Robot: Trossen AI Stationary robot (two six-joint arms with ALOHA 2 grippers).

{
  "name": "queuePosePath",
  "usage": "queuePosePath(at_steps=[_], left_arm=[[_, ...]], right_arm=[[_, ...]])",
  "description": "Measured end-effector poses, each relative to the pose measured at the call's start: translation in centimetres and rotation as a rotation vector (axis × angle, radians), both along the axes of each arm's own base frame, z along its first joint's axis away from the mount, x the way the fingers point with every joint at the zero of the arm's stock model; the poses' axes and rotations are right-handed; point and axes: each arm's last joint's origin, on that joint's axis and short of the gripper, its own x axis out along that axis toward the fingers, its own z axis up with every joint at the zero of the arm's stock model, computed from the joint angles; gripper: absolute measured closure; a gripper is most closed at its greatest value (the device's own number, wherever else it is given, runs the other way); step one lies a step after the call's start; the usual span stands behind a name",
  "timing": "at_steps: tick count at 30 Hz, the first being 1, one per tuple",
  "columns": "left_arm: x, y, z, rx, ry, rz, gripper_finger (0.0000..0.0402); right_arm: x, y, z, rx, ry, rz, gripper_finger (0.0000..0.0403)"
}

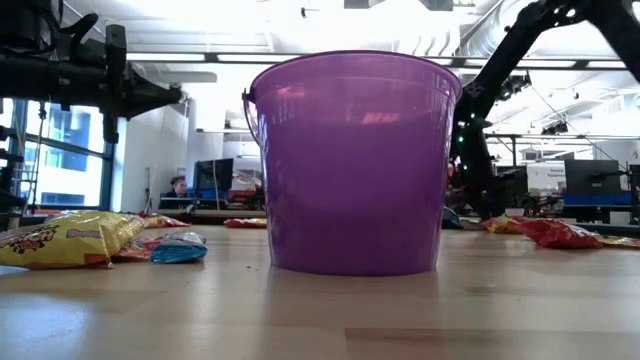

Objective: Sort candy
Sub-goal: Put the red candy into the white bucket

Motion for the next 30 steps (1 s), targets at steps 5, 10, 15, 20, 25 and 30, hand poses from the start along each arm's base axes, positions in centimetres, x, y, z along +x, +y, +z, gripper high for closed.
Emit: queuePosePath(at_steps=[5,10,15,20,25,30], left_arm=[[0.0,0.0,0.0,0.000,0.000,0.000,0.0401],[0.0,0.0,0.0,0.000,0.000,0.000,0.0401],[0.0,0.0,0.0,0.000,0.000,0.000,0.0401],[0.0,0.0,0.0,0.000,0.000,0.000,0.0401],[0.0,0.0,0.0,0.000,0.000,0.000,0.0401],[0.0,0.0,0.0,0.000,0.000,0.000,0.0401]], right_arm=[[-0.2,-1.1,-0.2,0.116,0.036,0.067,0.0354],[0.6,-2.0,2.3,0.099,0.011,0.145,0.0398],[1.9,-2.6,6.0,0.033,-0.083,0.186,0.0401],[3.7,-2.4,9.5,0.038,-0.253,0.232,0.0402],[7.4,-1.6,14.0,-0.037,-0.405,0.363,0.0402],[12.6,1.7,18.8,-0.145,-0.542,0.548,0.0403]])
